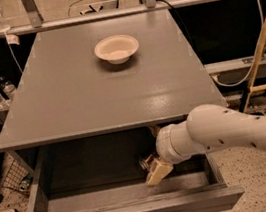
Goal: Pick orange can from top drawer and place on counter
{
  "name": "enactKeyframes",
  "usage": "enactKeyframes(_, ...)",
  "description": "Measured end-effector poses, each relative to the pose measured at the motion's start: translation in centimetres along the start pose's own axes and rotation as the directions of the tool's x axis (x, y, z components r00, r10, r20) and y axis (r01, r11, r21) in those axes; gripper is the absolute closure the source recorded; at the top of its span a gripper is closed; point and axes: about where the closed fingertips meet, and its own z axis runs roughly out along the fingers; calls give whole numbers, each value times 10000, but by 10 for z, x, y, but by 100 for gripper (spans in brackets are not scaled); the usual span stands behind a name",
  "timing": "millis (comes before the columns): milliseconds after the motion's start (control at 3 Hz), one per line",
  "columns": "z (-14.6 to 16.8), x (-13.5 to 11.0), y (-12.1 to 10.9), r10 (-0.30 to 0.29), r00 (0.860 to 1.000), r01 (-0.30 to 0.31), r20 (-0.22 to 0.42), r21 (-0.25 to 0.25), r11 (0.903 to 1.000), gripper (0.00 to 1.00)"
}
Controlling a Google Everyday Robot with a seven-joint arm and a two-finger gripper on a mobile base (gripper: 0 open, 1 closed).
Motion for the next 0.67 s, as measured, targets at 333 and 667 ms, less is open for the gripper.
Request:
enactKeyframes(333, 5, 8, -1, 107, 9999, -108, -94, -83, 9999, 0)
enactKeyframes(667, 12, 21, 0, 431, 9990, -434, -130, -226, 9988, 0)
